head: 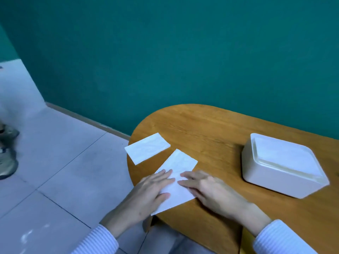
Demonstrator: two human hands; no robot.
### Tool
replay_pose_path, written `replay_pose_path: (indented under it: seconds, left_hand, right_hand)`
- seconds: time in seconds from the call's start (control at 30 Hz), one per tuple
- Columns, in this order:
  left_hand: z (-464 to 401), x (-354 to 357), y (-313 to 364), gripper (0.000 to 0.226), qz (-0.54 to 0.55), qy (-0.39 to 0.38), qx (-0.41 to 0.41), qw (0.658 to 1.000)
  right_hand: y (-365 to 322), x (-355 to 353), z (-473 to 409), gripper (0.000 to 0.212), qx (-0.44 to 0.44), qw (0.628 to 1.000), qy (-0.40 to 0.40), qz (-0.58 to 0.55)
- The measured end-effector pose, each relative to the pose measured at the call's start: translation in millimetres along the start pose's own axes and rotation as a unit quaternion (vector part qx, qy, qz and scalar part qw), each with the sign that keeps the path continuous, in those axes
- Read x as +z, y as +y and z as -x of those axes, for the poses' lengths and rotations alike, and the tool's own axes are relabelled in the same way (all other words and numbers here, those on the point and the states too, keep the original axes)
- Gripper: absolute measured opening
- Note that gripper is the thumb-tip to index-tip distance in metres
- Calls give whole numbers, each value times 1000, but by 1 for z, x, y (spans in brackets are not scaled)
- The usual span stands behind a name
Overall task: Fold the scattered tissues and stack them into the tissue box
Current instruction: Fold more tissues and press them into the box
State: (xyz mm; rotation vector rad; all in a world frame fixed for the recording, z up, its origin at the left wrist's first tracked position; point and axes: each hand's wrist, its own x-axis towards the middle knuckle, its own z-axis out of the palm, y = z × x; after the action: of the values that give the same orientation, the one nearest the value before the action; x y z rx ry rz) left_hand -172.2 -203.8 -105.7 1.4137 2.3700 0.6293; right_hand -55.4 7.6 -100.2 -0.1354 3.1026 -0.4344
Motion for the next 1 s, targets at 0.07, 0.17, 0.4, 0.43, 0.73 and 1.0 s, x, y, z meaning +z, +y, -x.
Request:
replay_pose_path:
  seconds: [0.07, 0.17, 0.4, 0.43, 0.73, 1.0]
  left_hand:
    - [-4, 4, -4, 42, 60, -29, 33, 997]
    - [-12, 11, -2, 38, 109, -55, 81, 989]
    - [-11, -1, 10, 36, 19, 56, -5, 998]
    - [-9, -5, 9, 39, -27, 50, -19, 998]
    - [-5, -10, 0, 25, -59, 52, -16, 997]
    - [-5, -14, 5, 11, 166, 83, -31, 982]
  right_hand:
    - [1, -4, 11, 33, 1, 1000, 9, 13]
    - [4, -8, 32, 30, 6, 1000, 4, 18]
    - [15, -15, 40, 28, 82, 994, 63, -37]
    - [16, -15, 36, 29, 88, 993, 64, -45]
    - [6, -4, 24, 26, 84, 995, 35, -32]
    - [-4, -11, 24, 9, 96, 989, 52, -95]
